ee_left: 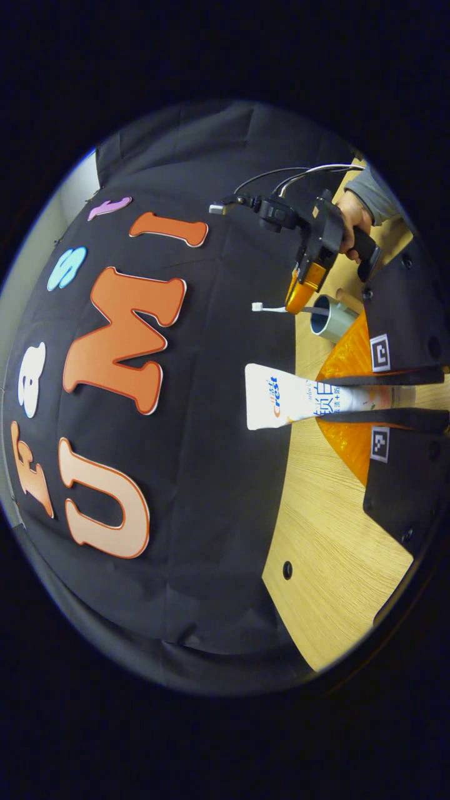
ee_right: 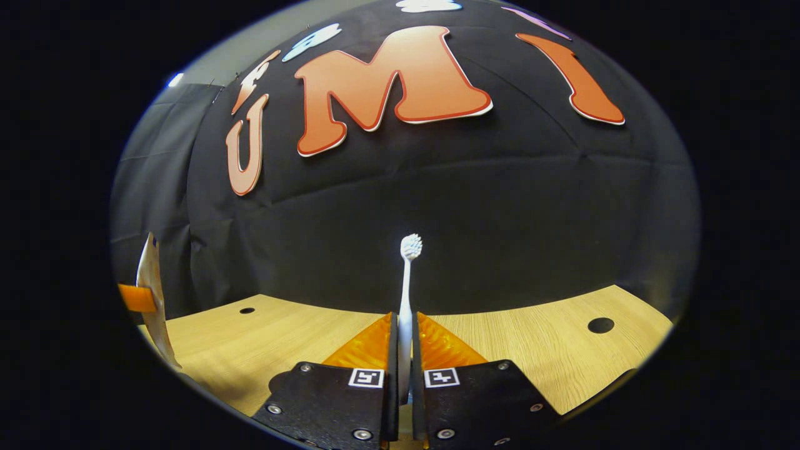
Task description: Put the toothbrush and toothpaste on the desktop into the cup, then pick up the cup and place it on the coaster on the desktop.
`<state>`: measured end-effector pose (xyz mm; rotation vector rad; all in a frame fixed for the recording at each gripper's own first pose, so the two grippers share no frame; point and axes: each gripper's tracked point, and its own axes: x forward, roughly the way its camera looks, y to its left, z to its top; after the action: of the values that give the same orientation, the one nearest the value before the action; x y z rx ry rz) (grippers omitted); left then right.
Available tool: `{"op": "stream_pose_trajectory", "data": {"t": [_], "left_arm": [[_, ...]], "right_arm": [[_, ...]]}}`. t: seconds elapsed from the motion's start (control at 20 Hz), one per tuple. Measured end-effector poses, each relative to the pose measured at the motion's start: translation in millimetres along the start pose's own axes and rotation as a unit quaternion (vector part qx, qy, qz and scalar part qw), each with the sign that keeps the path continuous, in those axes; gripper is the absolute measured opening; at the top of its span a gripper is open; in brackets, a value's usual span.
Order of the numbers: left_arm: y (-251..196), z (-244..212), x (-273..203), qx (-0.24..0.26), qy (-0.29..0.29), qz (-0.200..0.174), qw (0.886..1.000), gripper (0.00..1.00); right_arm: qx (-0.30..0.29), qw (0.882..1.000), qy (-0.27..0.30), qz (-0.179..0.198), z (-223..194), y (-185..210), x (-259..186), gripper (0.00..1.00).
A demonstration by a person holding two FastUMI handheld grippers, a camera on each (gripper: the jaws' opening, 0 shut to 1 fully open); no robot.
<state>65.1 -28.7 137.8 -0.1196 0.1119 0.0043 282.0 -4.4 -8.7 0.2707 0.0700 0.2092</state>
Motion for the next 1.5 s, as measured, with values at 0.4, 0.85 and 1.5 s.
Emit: {"op": "stream_pose_trajectory", "data": {"t": [0.4,0.85,1.5], "left_arm": [[-40,13,41,0.004,-0.048,-0.025,0.999,0.18],[-87,30,81,-0.03,-0.091,-0.066,0.993,0.18],[-138,17,156,-0.058,-0.095,-0.104,0.988,0.18]], "right_arm": [[0.01,1.0,0.017,-0.004,3,-20,-37,0.12],[-0.011,0.999,-0.01,-0.039,40,-46,-111,0.42],[-0.046,0.995,-0.038,-0.082,74,-68,-200,0.68]]}}
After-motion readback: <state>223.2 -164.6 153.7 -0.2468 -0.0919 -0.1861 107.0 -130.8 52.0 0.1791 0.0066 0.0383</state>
